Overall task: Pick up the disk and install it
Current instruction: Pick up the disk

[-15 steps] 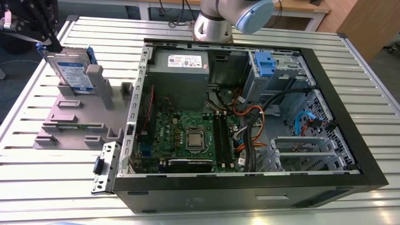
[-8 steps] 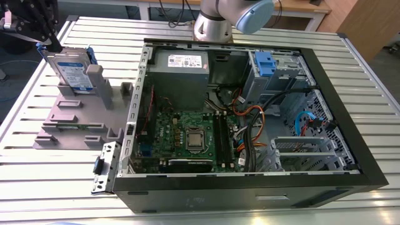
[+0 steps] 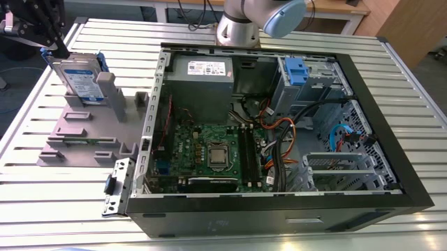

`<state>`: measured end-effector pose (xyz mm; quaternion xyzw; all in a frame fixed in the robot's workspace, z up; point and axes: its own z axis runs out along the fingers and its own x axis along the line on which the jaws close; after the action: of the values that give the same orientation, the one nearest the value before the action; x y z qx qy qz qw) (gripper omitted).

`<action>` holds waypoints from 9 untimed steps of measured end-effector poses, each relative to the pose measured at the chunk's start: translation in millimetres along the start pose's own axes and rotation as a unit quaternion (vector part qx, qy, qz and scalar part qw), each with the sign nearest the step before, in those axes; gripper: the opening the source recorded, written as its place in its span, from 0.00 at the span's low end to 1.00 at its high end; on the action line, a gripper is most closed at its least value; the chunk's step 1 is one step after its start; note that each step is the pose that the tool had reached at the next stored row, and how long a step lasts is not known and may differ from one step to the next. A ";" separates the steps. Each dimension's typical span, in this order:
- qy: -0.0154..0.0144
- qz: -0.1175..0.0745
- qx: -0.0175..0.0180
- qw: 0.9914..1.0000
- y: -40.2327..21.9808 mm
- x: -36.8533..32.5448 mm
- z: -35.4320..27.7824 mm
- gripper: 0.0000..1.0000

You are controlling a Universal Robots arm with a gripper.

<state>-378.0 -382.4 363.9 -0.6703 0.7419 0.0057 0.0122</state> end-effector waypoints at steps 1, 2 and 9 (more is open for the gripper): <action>0.000 0.000 0.000 1.000 0.0 0.0 0.0 0.11; 0.000 -0.001 0.000 1.000 0.0 0.0 0.0 0.11; 0.000 -0.003 0.000 1.000 -0.1 0.0 0.0 0.11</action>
<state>-377.9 -382.4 364.0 -0.6729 0.7396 0.0055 0.0119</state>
